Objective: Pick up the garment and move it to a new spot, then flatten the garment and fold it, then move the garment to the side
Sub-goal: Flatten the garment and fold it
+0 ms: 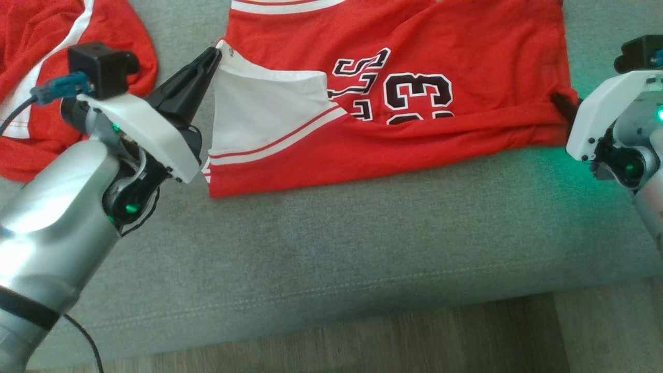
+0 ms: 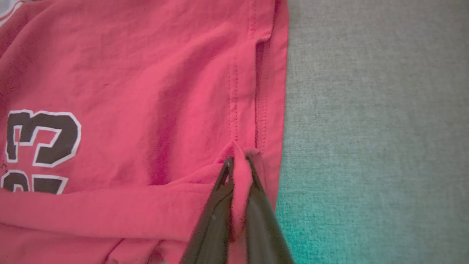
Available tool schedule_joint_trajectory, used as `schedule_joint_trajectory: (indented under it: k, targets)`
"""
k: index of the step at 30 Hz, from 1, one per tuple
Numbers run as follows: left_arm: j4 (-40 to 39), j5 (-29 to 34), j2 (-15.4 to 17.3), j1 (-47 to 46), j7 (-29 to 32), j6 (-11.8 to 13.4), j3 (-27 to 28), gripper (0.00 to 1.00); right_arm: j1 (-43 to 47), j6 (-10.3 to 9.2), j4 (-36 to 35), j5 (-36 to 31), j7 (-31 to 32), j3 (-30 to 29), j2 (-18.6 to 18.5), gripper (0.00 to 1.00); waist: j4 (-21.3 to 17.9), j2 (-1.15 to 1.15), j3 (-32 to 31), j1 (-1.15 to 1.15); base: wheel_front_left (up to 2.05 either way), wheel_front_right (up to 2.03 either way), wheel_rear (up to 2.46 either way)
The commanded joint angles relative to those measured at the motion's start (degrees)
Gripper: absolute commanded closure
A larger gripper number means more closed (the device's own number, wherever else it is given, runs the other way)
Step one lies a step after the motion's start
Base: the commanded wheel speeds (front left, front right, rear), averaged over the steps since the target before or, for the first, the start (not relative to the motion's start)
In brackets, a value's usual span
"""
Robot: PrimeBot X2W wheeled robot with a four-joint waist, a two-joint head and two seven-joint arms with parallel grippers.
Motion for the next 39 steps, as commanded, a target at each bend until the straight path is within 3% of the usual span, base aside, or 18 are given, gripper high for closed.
schedule_joint_trajectory:
  k: [1, 5, 6, 7, 8, 9, 13, 16, 23, 24, 27, 30, 31, 34, 39]
  targets:
    - [0.0, 0.9, 1.2, -3.5, -0.8, -0.1, 2.5, 1.0, -1.0, -0.01, -0.6, 0.3, -0.9, 0.4, -0.4, 1.0, 0.0, 0.0, 0.2, 0.0, 0.0, 0.0, 0.0]
    - [2.7, 1.5, -0.4, -4.6, -1.6, -0.1, 2.7, 1.0, -1.7, -0.01, 0.4, 0.7, -2.3, 0.8, 0.1, 1.0, 0.0, 0.0, 0.7, 0.0, 0.0, 0.0, 0.0]
    - [3.5, 1.8, -0.8, -4.9, -1.8, 0.1, 2.7, 1.0, -2.0, -0.01, 0.8, 0.6, -3.1, 0.8, 0.1, 0.73, 0.0, 0.0, 0.7, 0.0, 0.0, 0.0, 0.0]
    - [4.3, 2.2, -1.2, -5.2, -2.0, 0.3, 2.6, 0.72, -2.3, -0.01, 1.2, 0.5, -4.0, 0.7, 0.3, 0.0, 0.0, 0.0, 0.8, 0.0, 0.0, 0.0, 0.0]
    - [5.2, 2.6, -1.7, -5.5, -2.1, 0.6, 2.6, 0.43, -2.5, -0.01, 1.7, 0.6, -4.7, 0.6, 0.5, 0.0, 0.1, 0.0, 0.9, 0.0, 0.0, 0.0, 0.0]
    - [6.0, 3.0, -2.1, -5.7, -2.3, 0.9, 2.5, 0.0, -2.6, -0.01, 2.1, 0.9, -5.1, 0.4, 0.9, 0.0, 0.1, 0.0, 0.8, 0.0, 0.0, 0.0, 0.0]
    - [8.6, 3.4, -4.1, -5.7, -3.2, 2.7, 3.9, 0.0, -2.5, -0.01, 2.9, 1.7, -6.7, 0.6, 1.5, 0.0, 0.1, 0.0, 0.6, 0.0, 0.0, 0.0, 0.0]
    - [9.0, 4.0, -5.3, -4.8, -3.7, 5.5, 6.8, 0.0, -2.1, -0.01, 2.9, 1.6, -10.0, 0.5, 1.3, 0.0, 0.2, 0.0, 0.0, 0.0, 0.0, 0.0, 0.0]
    - [-3.8, 11.5, -9.9, 6.4, -3.8, 12.1, 26.8, 0.0, -0.3, -0.01, 2.3, -1.5, -25.8, -1.2, 1.3, 0.0, 0.4, 0.0, -2.3, 0.0, 0.0, 0.0, 0.0]
    - [-3.8, 11.5, -9.9, 6.4, -3.8, 12.1, 26.8, 0.0, -0.3, -0.01, 2.3, -1.5, -25.8, -1.2, 1.3, 0.0, 0.4, 0.0, -2.3, 0.0, 0.0, 0.0, 0.0]
    - [-10.2, 16.8, -13.7, 14.0, -3.8, 12.1, 34.4, 0.0, 1.5, -0.01, 0.5, -3.9, -28.6, -3.0, 1.6, 0.0, 0.3, 0.0, -3.3, 0.0, 0.0, 0.0, 0.0]
    - [-15.0, 21.4, -18.6, 20.9, -3.8, 10.5, 40.4, 0.0, 3.7, -0.01, -4.1, -10.0, -28.9, -9.0, 1.3, 0.0, 0.1, 0.0, -4.1, 0.0, 0.0, 0.0, 0.0]
    - [-17.1, 25.3, -21.4, 24.7, -3.8, 9.5, 43.8, 0.0, 7.3, -0.01, -9.0, -16.8, -28.9, -15.2, 2.3, 0.0, -0.1, 0.0, -4.7, 0.0, 0.0, 0.0, 0.0]
    - [-18.9, 32.6, -24.5, 29.8, -3.8, 8.6, 47.3, 0.0, 15.1, -0.01, -17.3, -26.9, -29.0, -25.1, 6.7, 0.0, -0.5, 0.0, -5.6, 0.0, 0.0, 0.0, 0.0]
    - [-19.0, 37.2, -27.2, 36.4, -3.8, 6.4, 50.7, 0.0, 27.9, -0.01, -29.5, -40.9, -29.0, -35.2, 15.6, 0.0, -1.0, 0.0, -6.7, 0.0, 0.0, 0.0, 0.0]
